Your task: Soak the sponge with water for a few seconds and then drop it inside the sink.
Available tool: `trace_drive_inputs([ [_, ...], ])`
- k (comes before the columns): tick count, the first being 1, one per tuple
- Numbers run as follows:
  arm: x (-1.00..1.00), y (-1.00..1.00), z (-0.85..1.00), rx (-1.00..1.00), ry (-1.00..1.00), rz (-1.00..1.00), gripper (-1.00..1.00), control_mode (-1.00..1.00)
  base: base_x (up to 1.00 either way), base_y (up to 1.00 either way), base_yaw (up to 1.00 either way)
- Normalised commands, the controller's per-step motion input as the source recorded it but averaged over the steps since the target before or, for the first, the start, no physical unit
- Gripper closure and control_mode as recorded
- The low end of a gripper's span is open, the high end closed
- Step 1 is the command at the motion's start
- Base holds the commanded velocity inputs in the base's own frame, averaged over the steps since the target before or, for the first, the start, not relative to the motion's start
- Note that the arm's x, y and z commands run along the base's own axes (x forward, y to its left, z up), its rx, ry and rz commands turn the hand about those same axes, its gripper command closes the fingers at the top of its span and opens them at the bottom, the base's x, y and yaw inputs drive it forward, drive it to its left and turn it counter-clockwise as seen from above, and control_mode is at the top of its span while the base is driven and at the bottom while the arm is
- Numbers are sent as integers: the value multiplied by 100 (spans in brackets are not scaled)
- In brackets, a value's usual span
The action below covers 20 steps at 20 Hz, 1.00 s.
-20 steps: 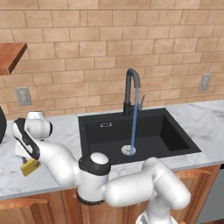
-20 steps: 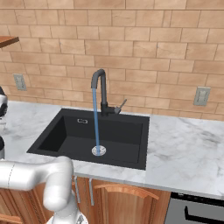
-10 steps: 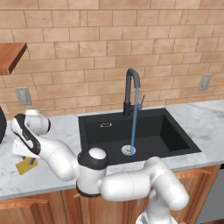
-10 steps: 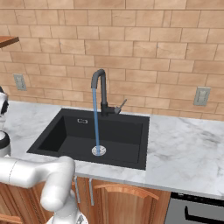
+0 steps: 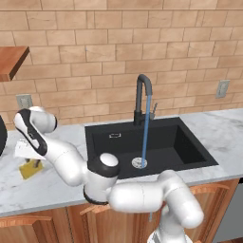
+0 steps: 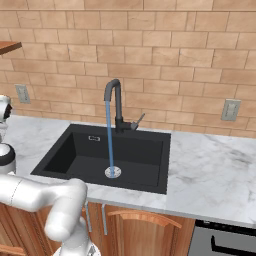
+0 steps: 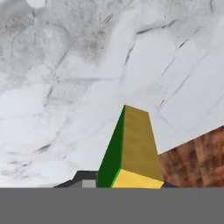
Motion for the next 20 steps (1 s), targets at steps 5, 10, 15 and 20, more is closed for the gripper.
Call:
trace_drive_inputs([
  [5, -11, -73, 54, -2, -2, 8, 100, -100, 0, 0, 0],
  [10, -30, -82, 54, -2, -9, 10, 100, -100, 0, 0, 0],
  [15, -56, -82, 50, 0, -18, 15, 100, -100, 0, 0, 0],
  [20, -84, -81, 36, 0, -26, 16, 100, -100, 0, 0, 0],
])
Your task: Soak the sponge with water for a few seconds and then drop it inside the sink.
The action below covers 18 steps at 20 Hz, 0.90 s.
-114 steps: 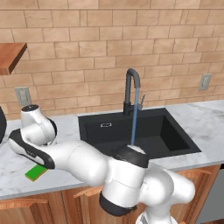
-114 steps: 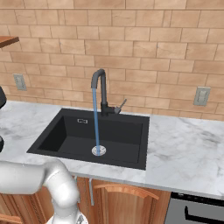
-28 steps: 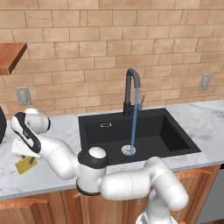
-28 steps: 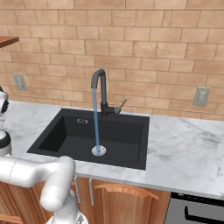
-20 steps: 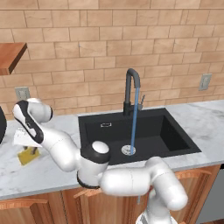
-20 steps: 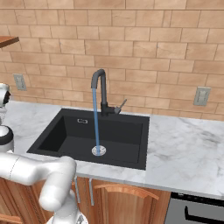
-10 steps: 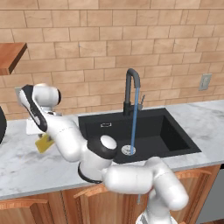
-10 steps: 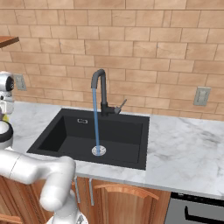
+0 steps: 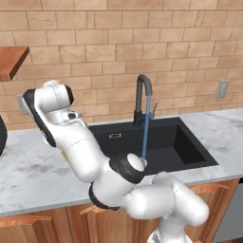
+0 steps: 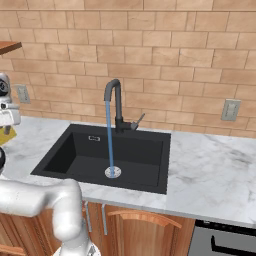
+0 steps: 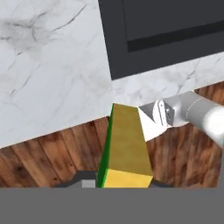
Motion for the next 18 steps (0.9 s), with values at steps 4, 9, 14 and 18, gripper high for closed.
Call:
trace_drive_inputs([
  [4, -61, -88, 28, 0, -22, 18, 100, -100, 0, 0, 0],
  [9, -21, -100, 13, 3, -14, 21, 100, -100, 0, 0, 0],
  [14, -10, -77, 21, 13, -14, 17, 100, -100, 0, 0, 0],
  [18, -6, -56, 39, 22, -7, 11, 100, -100, 0, 0, 0],
])
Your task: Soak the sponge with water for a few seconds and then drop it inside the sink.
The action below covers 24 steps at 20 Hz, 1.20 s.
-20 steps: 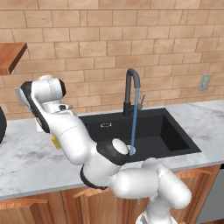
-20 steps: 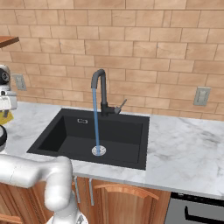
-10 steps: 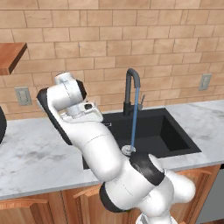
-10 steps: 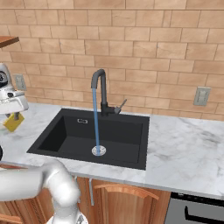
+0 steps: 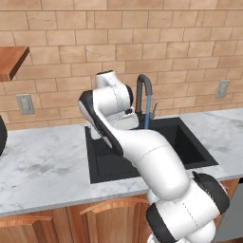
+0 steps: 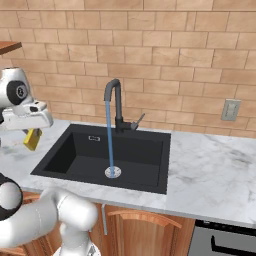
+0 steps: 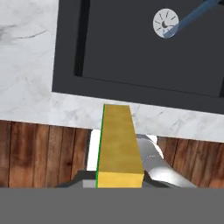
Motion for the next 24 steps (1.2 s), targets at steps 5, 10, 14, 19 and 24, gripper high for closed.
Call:
trace_drive_inputs([
  [5, -3, -53, 39, 33, 0, 1, 100, -100, 0, 0, 0],
  [10, -6, -49, 13, 32, 0, 0, 100, -100, 0, 0, 0],
  [14, -14, -37, 0, 26, 0, 0, 100, -100, 0, 0, 0],
  [19, -22, -15, 3, 20, -1, 1, 100, -100, 0, 0, 0],
  [24, -24, -1, 19, 14, -5, 3, 100, -100, 0, 0, 0],
])
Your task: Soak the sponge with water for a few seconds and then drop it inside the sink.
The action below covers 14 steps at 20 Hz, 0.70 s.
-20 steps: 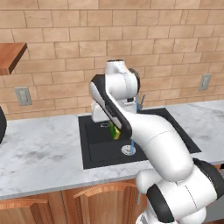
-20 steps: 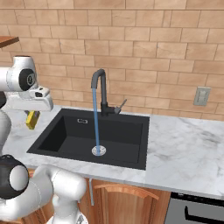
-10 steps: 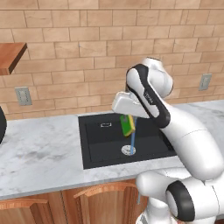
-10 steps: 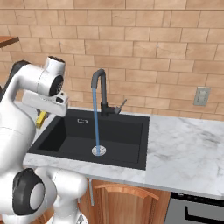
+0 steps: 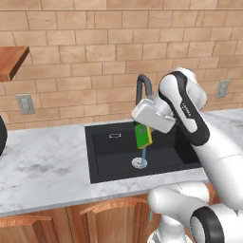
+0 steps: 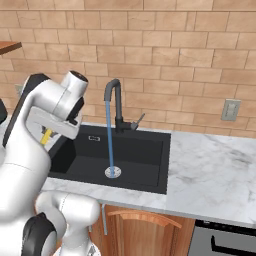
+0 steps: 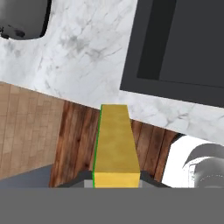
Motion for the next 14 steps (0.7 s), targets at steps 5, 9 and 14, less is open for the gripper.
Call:
trace_drive_inputs([
  [5, -22, -18, 4, 9, -3, 1, 100, -100, 0, 0, 0],
  [9, -27, -30, 0, 2, -5, 0, 100, -100, 0, 0, 0],
  [14, -24, -34, 0, 0, -12, 0, 100, -100, 0, 0, 0],
])
